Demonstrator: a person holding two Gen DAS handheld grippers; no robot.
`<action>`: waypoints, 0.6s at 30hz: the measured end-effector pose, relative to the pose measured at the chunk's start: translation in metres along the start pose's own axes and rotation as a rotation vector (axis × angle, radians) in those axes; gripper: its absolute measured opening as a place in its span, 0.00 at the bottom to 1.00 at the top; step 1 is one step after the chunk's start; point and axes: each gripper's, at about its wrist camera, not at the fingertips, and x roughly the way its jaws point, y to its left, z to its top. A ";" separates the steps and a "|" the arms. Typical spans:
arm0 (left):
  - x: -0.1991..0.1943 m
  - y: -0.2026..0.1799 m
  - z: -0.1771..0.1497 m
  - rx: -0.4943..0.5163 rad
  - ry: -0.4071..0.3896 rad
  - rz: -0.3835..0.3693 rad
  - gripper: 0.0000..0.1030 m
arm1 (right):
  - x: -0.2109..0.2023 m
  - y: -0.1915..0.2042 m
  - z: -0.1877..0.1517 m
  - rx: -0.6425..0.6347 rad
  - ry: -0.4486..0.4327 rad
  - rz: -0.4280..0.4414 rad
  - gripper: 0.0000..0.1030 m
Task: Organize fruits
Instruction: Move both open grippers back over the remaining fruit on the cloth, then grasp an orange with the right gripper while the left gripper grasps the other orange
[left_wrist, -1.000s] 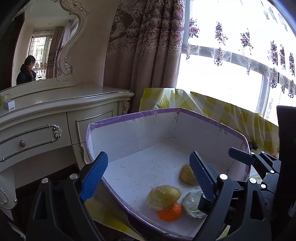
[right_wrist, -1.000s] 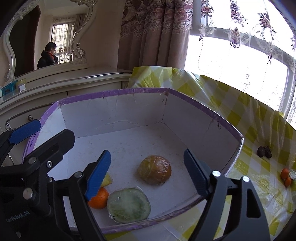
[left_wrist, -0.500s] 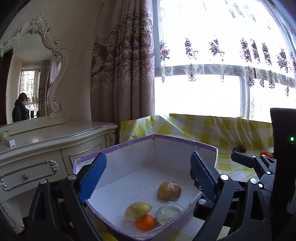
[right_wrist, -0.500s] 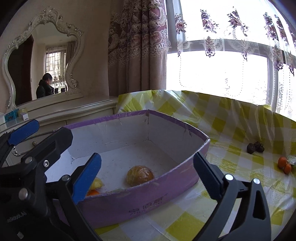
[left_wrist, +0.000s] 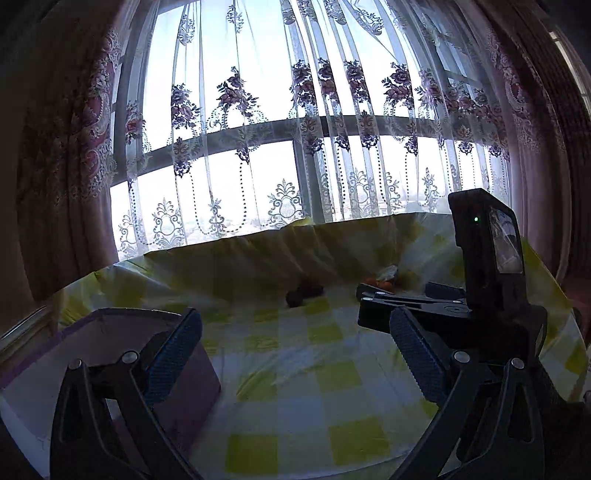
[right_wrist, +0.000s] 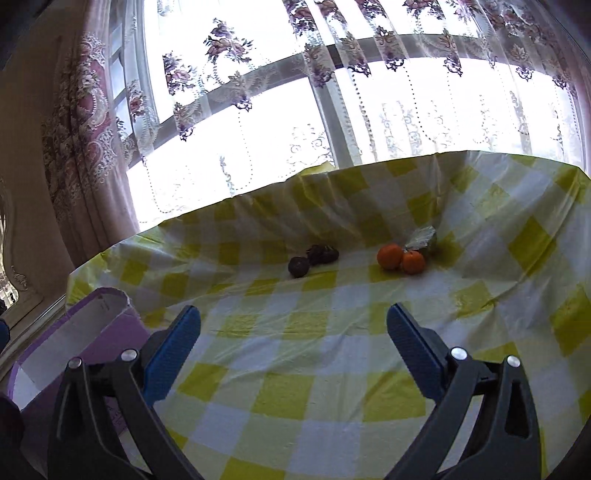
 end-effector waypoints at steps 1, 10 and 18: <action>0.023 0.000 -0.003 -0.028 0.070 -0.052 0.96 | 0.005 -0.013 -0.001 0.014 0.021 -0.040 0.98; 0.157 0.004 -0.035 -0.163 0.379 -0.111 0.95 | 0.044 -0.092 -0.011 0.153 0.173 -0.210 0.98; 0.179 0.037 -0.049 -0.384 0.488 -0.192 0.95 | 0.071 -0.106 -0.001 0.183 0.238 -0.215 0.98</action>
